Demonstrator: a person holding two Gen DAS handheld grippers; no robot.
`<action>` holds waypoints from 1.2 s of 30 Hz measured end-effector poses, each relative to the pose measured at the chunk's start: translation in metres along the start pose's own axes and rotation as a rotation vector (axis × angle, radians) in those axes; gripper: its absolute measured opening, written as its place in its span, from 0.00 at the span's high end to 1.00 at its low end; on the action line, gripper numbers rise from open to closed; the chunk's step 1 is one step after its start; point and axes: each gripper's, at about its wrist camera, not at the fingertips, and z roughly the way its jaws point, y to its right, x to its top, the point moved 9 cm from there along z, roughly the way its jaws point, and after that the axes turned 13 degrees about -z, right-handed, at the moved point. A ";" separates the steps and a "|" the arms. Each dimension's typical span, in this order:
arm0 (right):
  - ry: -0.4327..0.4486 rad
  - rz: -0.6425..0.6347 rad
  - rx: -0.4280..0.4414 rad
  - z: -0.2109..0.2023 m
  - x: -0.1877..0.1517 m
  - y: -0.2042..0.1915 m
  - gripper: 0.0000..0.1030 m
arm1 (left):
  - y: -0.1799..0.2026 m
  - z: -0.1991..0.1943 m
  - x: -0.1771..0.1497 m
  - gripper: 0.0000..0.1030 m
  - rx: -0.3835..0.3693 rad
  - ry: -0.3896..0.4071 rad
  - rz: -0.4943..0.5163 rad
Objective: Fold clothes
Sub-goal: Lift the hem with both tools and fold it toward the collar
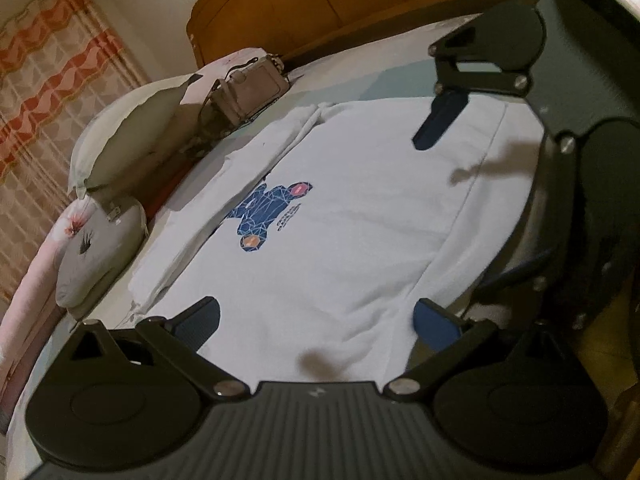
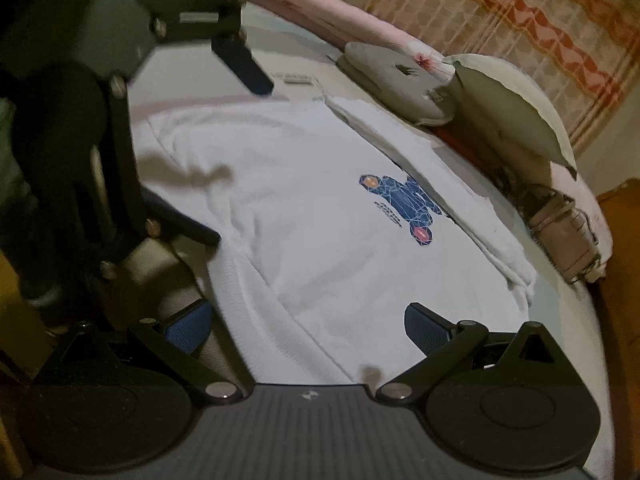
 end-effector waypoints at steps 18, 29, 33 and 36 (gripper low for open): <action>0.010 0.026 -0.039 -0.004 0.002 0.014 0.00 | 0.027 -0.005 -0.011 0.01 -0.065 -0.009 0.177; 0.046 -0.245 -0.004 0.000 0.021 -0.015 0.00 | 0.011 -0.001 -0.015 0.01 -0.042 -0.028 0.121; 0.019 -0.408 -0.036 0.001 0.021 -0.015 0.00 | 0.010 -0.007 -0.010 0.01 -0.072 -0.009 0.095; 0.019 -0.494 -0.099 0.000 0.021 -0.012 0.00 | 0.015 -0.008 -0.008 0.01 -0.095 0.002 0.095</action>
